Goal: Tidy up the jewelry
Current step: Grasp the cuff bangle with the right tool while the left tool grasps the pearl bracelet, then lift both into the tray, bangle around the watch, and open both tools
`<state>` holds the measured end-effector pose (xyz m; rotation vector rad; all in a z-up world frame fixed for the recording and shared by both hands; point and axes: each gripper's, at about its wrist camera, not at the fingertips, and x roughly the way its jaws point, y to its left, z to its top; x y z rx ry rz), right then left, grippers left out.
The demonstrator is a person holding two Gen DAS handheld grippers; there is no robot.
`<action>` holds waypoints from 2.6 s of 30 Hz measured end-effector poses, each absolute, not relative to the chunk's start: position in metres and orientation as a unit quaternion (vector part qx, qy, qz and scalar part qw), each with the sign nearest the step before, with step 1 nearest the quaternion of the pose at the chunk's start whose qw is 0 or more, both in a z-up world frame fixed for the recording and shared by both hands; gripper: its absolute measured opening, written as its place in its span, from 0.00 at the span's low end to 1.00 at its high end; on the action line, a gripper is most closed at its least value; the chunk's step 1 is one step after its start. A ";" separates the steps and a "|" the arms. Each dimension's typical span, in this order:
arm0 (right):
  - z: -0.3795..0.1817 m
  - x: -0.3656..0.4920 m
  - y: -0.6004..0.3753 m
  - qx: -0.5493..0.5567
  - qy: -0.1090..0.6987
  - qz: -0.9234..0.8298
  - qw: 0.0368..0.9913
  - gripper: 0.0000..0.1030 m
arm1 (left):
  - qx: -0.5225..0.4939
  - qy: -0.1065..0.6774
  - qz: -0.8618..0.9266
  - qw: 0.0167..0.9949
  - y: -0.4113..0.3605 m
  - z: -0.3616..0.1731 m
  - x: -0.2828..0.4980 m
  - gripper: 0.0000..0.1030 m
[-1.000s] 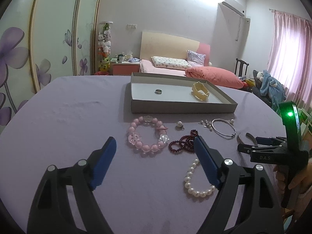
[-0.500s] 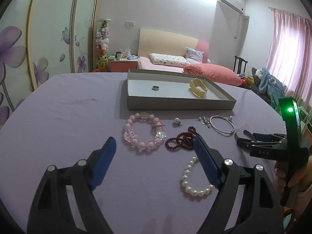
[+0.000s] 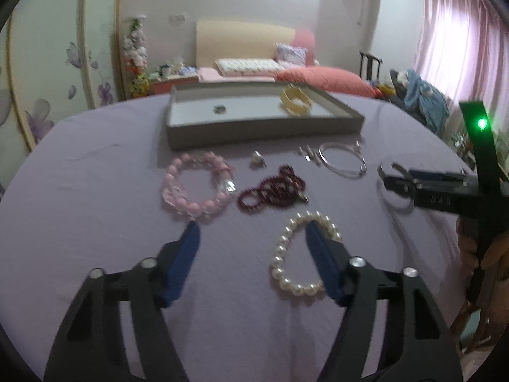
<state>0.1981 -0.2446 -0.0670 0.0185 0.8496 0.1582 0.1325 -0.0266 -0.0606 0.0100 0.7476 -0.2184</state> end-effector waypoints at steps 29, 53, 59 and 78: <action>-0.069 0.201 -0.245 0.029 0.421 0.092 0.902 0.65 | 0.118 0.415 -0.158 0.888 -0.069 -0.077 0.150 0.22; -0.057 0.188 -0.245 0.037 0.386 0.108 0.916 0.65 | 0.002 0.341 -0.177 0.923 -0.026 -0.046 0.132 0.10; -0.045 0.176 -0.240 0.037 0.346 0.124 0.929 0.65 | -0.050 0.291 -0.187 0.937 -0.011 -0.024 0.120 0.10; -0.022 0.147 -0.225 0.026 0.260 0.158 0.952 0.65 | -0.088 0.256 -0.179 0.946 0.004 -0.006 0.107 0.10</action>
